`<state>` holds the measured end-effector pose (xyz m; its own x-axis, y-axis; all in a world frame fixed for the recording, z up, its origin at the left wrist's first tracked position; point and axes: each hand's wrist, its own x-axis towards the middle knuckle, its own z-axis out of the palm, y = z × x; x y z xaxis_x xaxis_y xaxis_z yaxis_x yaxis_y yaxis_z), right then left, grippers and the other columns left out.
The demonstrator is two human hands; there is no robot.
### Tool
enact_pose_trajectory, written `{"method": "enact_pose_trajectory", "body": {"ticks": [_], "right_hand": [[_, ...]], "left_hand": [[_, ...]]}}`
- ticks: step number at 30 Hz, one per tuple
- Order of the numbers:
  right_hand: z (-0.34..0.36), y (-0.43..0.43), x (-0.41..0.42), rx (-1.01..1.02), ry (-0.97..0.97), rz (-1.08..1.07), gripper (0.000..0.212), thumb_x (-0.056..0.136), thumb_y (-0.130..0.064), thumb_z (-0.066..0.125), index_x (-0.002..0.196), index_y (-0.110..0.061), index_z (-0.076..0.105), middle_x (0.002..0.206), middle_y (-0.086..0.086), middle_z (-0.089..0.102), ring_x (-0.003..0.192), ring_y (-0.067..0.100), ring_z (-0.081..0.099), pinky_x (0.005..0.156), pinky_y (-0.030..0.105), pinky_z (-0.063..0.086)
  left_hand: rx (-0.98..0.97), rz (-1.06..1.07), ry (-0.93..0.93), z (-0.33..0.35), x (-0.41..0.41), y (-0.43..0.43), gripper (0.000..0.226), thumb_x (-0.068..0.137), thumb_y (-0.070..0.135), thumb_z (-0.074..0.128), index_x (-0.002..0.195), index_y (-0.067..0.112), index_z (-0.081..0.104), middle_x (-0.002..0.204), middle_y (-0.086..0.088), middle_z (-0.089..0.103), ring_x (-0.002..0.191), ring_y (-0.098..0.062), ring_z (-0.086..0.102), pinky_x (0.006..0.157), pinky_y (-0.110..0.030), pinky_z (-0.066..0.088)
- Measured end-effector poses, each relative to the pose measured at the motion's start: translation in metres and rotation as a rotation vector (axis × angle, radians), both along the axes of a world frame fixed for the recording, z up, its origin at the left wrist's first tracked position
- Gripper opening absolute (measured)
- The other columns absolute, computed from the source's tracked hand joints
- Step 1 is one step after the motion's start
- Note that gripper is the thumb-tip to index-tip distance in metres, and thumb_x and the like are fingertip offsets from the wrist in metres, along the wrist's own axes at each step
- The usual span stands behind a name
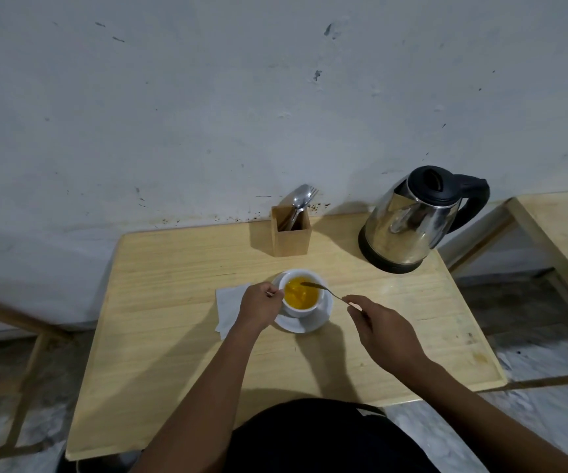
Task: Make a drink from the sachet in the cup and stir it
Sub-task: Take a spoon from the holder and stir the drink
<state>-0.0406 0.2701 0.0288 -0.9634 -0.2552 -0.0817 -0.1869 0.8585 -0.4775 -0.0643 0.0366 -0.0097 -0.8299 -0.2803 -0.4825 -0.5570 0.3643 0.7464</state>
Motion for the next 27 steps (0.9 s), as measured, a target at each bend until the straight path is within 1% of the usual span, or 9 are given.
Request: {"method": "enact_pose_trajectory", "body": {"ticks": [2,3,5,8,10,15,19,23,27], "right_hand": [[-0.003,0.0,0.003,-0.023,0.025,-0.026,0.03,0.101,-0.032,0.046,0.128,-0.034,0.057,0.081,-0.005,0.068,0.076,0.017,0.062,0.06,0.027,0.034],[-0.004,-0.001,0.005,-0.038,0.036,-0.034,0.029,0.1,-0.032,0.047,0.128,-0.034,0.058,0.083,-0.006,0.069,0.078,0.017,0.064,0.06,0.027,0.034],[-0.006,-0.004,0.007,-0.064,0.043,-0.055,0.029,0.1,-0.031,0.049,0.127,-0.033,0.059,0.075,-0.011,0.064,0.074,0.016,0.062,0.058,0.027,0.034],[-0.009,-0.008,0.008,-0.104,0.035,-0.099,0.028,0.1,-0.032,0.049,0.126,-0.034,0.059,0.058,-0.015,0.05,0.058,0.008,0.05,0.052,0.021,0.031],[-0.01,-0.011,0.007,-0.136,0.031,-0.126,0.027,0.1,-0.031,0.049,0.125,-0.032,0.059,0.054,-0.014,0.047,0.053,0.005,0.048,0.051,0.019,0.031],[-0.011,-0.016,0.009,-0.155,0.021,-0.144,0.027,0.1,-0.031,0.048,0.125,-0.032,0.059,0.054,-0.012,0.048,0.053,0.004,0.049,0.051,0.022,0.034],[-0.01,-0.015,0.01,-0.169,0.051,-0.156,0.025,0.099,-0.031,0.051,0.122,-0.031,0.062,0.051,-0.012,0.046,0.05,0.002,0.047,0.05,0.021,0.029],[-0.01,-0.014,0.013,-0.16,0.081,-0.146,0.025,0.099,-0.029,0.053,0.122,-0.031,0.063,0.05,-0.013,0.045,0.049,0.001,0.047,0.049,0.018,0.026],[-0.012,-0.013,0.015,-0.166,0.077,-0.166,0.026,0.099,-0.032,0.051,0.123,-0.031,0.061,0.052,-0.013,0.047,0.051,0.0,0.048,0.05,0.019,0.032]], "left_hand": [[0.009,0.009,0.009,-0.002,-0.001,0.0,0.021,0.091,0.029,0.059,0.086,0.01,0.065,0.077,-0.008,0.064,0.067,-0.023,0.056,0.061,-0.028,0.045],[0.013,0.012,0.011,-0.002,-0.002,0.0,0.02,0.09,0.028,0.06,0.084,0.01,0.064,0.077,-0.009,0.064,0.066,-0.023,0.057,0.063,-0.03,0.047],[0.016,0.013,0.012,-0.003,-0.002,0.001,0.02,0.09,0.028,0.06,0.082,0.01,0.063,0.076,-0.009,0.064,0.063,-0.021,0.056,0.064,-0.032,0.048],[0.018,0.019,0.017,-0.003,-0.002,0.0,0.02,0.09,0.026,0.06,0.084,0.008,0.065,0.075,-0.009,0.065,0.062,-0.02,0.056,0.065,-0.032,0.048],[0.023,0.031,0.018,-0.003,-0.002,0.001,0.02,0.09,0.025,0.061,0.086,0.006,0.066,0.076,-0.01,0.066,0.062,-0.02,0.056,0.065,-0.031,0.048],[0.019,0.037,0.015,-0.003,-0.002,0.001,0.021,0.09,0.025,0.06,0.09,0.006,0.068,0.079,-0.01,0.067,0.061,-0.019,0.056,0.063,-0.029,0.046],[0.015,0.036,0.022,-0.003,-0.002,0.002,0.019,0.09,0.025,0.06,0.089,0.007,0.066,0.079,-0.01,0.066,0.063,-0.02,0.056,0.063,-0.029,0.046],[0.007,0.026,0.018,-0.002,-0.002,0.001,0.018,0.091,0.026,0.059,0.089,0.009,0.066,0.079,-0.01,0.067,0.056,-0.014,0.052,0.052,-0.024,0.04],[0.012,0.027,0.016,-0.004,-0.002,0.001,0.016,0.09,0.027,0.06,0.085,0.012,0.064,0.08,-0.009,0.067,0.058,-0.015,0.053,0.06,-0.027,0.043]]}}
